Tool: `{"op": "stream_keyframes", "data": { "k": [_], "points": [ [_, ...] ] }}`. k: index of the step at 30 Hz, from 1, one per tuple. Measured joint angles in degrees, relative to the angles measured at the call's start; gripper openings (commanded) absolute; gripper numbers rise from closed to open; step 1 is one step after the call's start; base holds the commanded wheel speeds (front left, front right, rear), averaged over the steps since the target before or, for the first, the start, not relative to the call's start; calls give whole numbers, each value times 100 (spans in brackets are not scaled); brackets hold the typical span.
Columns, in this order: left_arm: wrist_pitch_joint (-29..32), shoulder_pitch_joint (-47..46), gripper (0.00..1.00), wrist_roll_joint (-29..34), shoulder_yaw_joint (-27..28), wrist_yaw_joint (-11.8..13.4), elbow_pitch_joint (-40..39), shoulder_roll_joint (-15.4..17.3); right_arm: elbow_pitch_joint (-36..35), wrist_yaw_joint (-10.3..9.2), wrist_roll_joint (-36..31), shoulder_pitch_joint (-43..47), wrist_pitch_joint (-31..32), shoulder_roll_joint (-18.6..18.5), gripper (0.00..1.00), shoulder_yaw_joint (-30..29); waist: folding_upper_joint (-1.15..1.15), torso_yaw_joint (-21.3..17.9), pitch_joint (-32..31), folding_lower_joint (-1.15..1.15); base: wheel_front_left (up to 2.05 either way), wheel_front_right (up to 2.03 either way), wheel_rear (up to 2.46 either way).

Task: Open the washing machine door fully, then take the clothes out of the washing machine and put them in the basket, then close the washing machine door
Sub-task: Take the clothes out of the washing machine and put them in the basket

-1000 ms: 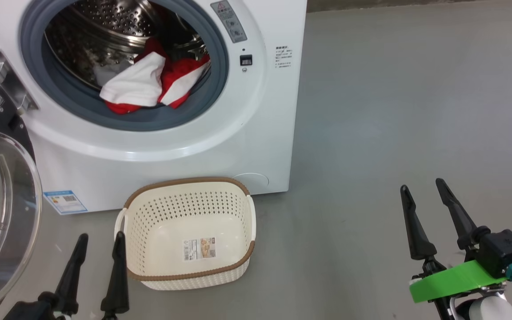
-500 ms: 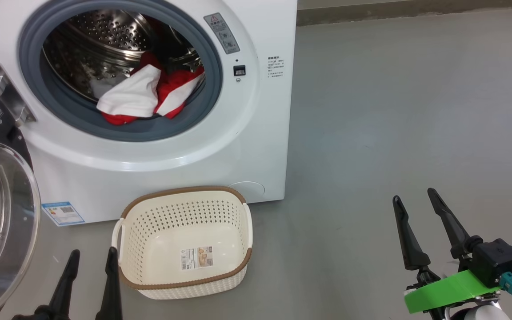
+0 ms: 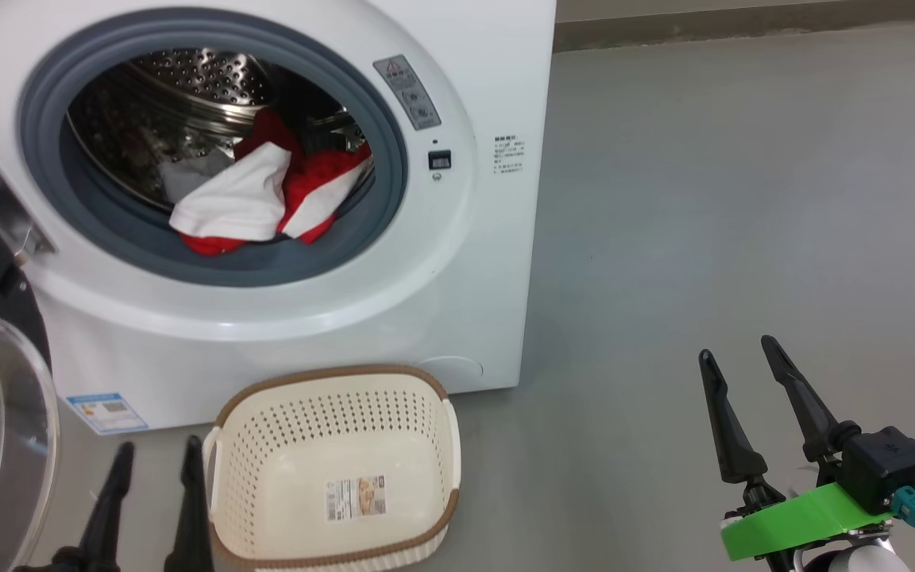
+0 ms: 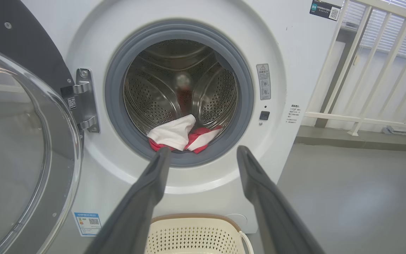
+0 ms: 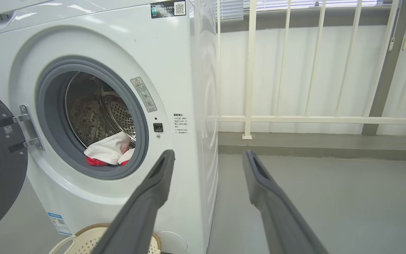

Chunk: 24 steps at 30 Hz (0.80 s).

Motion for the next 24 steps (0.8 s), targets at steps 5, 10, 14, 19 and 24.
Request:
{"op": "stream_keyframes", "data": {
  "k": [5, 10, 14, 19, 24],
  "points": [
    [-83, -23, 100, -110, 93, 65, -45, -48, -1, 0, -2, -1, 0, 0, 100, 9, 0, 6, 8, 0, 157, -157, 0],
    [-135, -23, 100, -4, 124, 240, -77, -49, -9, 0, -41, -1, 0, 1, 100, 14, 0, 8, 29, 0, 100, -100, 0],
    [-143, -46, 100, 59, 105, 248, -111, -64, -18, 0, -41, -2, 0, 1, 100, 18, 0, 16, 53, 0, 38, -38, 0],
    [-183, -88, 100, 199, 53, 248, -109, -57, -29, 0, -41, -2, 0, 1, 100, 20, 0, 37, 78, 0, 1, -1, 0],
    [-185, -91, 100, 199, 41, 248, -108, -52, -29, 0, -41, -2, 0, 1, 100, 22, 0, 59, 106, 0, 0, 0, 0]
  ]
}}
